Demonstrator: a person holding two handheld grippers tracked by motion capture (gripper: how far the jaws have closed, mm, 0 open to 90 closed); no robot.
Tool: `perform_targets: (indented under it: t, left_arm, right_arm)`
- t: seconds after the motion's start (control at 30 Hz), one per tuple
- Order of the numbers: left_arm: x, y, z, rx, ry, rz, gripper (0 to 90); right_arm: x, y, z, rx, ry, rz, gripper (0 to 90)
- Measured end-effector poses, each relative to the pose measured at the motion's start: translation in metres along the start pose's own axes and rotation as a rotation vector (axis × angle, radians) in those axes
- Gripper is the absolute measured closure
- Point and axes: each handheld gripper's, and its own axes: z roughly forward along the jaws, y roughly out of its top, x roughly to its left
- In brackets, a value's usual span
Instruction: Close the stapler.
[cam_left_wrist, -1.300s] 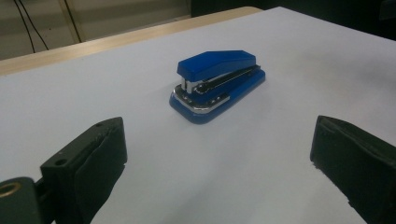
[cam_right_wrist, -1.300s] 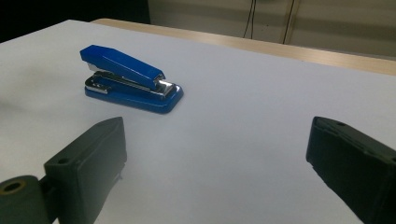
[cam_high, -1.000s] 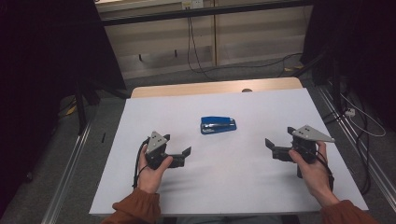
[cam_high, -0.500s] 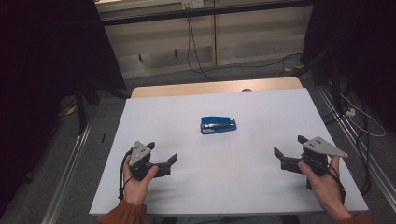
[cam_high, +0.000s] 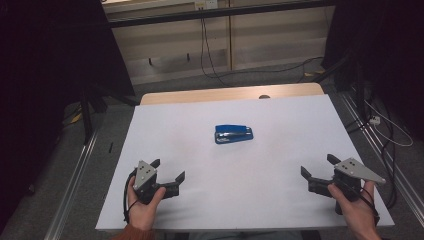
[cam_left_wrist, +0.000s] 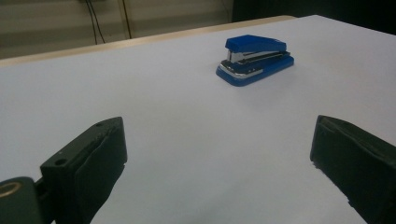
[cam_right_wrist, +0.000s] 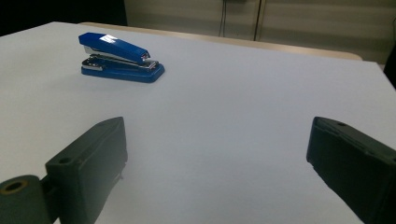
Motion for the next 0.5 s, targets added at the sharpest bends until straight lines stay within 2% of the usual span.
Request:
perform_targets:
  t: [0.1,0.17,0.2,0.37,0.4,0.47,0.5]
  left_arm:
    - [-0.001,0.0,0.001,-0.014,0.004,0.012,3.9]
    - [0.0,0.0,0.003,-0.003,0.002,0.0,3.9]
    - [0.0,0.0,0.003,0.001,-0.001,0.019,3.9]
    - [0.005,0.001,0.002,-0.012,-0.009,-0.009,3.9]
    - [0.007,0.002,0.001,-0.023,-0.001,-0.025,3.9]
    - [0.011,0.002,0.0,-0.021,0.035,-0.001,3.8]
    - [0.013,0.002,0.0,-0.024,0.038,-0.013,3.8]
  right_arm:
    - [0.001,-0.001,0.001,0.005,0.009,-0.011,4.5]
    - [0.002,-0.001,0.002,0.001,0.014,-0.011,4.5]
    - [0.002,-0.001,0.003,0.0,0.016,-0.009,4.4]
    - [0.001,-0.001,0.004,0.004,0.025,0.008,4.3]
    - [0.001,-0.001,0.004,0.003,0.023,0.009,4.3]
    - [0.001,0.0,0.004,-0.005,0.024,0.011,4.2]
    - [0.001,0.0,0.004,-0.004,0.023,0.013,3.8]
